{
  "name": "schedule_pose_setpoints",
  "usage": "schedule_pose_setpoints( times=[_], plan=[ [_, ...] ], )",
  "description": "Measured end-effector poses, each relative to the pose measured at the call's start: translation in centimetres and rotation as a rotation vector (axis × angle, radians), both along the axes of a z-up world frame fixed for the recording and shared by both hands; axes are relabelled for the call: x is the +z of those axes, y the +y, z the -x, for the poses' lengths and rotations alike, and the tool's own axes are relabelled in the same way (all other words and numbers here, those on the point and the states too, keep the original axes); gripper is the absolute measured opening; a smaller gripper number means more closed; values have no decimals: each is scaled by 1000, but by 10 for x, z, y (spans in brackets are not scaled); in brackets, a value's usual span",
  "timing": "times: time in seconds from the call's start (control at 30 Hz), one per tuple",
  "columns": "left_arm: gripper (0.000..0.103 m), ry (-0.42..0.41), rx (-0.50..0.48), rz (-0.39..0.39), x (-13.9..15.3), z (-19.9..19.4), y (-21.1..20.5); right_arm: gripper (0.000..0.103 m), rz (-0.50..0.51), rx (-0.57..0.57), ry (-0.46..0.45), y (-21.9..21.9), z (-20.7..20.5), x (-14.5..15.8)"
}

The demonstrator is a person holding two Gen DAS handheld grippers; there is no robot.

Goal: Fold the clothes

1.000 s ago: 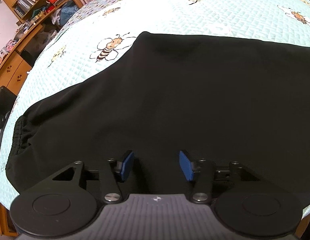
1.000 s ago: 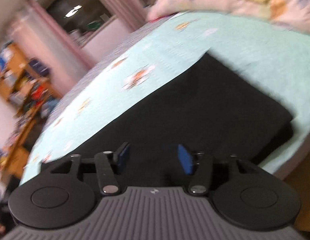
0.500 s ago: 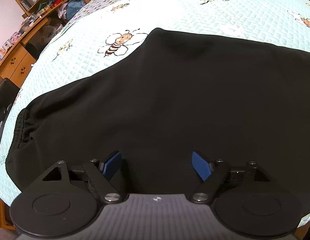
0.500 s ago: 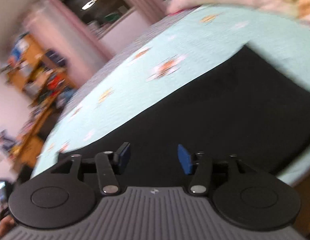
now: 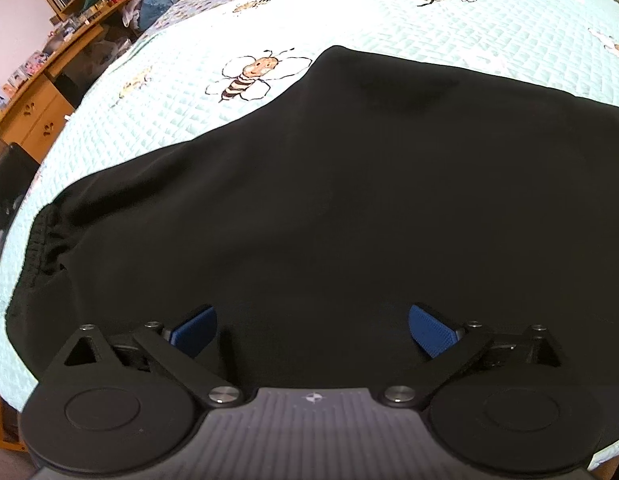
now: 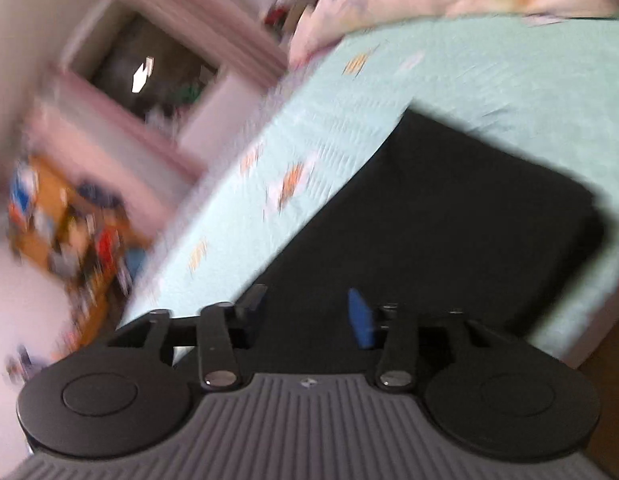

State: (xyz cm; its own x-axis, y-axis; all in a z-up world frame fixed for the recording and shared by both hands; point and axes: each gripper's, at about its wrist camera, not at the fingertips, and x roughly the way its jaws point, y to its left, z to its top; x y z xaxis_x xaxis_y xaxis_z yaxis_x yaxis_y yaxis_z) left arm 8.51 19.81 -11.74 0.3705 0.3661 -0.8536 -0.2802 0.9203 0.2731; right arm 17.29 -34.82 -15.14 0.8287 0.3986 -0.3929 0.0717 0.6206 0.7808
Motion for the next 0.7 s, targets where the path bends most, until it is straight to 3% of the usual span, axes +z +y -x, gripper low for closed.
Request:
schedule_pose_setpoints(
  times=[0.17,0.37,0.57,0.7],
  plan=[
    [103,-1,31,70,1,0,10,61,-117,-193,11,-54,27,-14],
    [91,-31,4,76,16,6,-2,63,-249,-237,43,-82,27,-35],
    [96,-69,-71,105,38,10,-26,66,-199,-273,43,-93,43,-38],
    [97,-39,-91,138,34,8,-37,67,-203,-272,71,-98,55,-49]
  ],
)
